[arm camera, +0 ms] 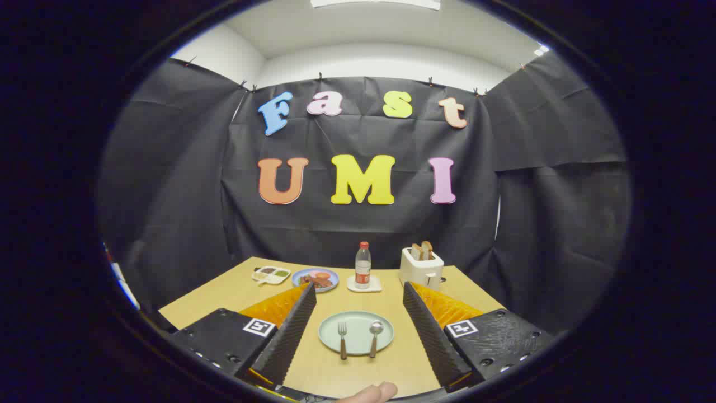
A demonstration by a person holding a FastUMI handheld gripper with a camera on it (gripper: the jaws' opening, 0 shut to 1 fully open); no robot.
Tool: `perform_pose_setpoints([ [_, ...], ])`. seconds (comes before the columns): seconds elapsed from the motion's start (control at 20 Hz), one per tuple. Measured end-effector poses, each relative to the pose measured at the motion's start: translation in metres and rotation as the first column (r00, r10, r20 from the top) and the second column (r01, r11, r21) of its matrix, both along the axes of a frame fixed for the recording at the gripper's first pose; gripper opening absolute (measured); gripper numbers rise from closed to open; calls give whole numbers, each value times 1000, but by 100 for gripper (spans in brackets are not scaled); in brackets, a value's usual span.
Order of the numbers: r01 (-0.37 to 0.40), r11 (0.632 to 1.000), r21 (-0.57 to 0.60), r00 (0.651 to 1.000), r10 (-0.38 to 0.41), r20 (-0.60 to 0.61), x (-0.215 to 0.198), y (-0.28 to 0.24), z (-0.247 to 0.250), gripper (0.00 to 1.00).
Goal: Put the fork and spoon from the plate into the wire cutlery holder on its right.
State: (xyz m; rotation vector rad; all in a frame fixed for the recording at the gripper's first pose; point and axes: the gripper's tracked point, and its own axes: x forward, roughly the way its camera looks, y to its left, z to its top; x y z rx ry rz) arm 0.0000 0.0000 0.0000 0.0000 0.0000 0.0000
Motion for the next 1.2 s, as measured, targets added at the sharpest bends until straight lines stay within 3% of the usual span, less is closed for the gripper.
perform_pose_setpoints([
  [0.75, -10, 1000, 23, 1000, 11, -17, 11, -25, 2, 95],
  [1.2, -27, 1000, 7, 990, 28, -141, 42, -18, -36, 95],
])
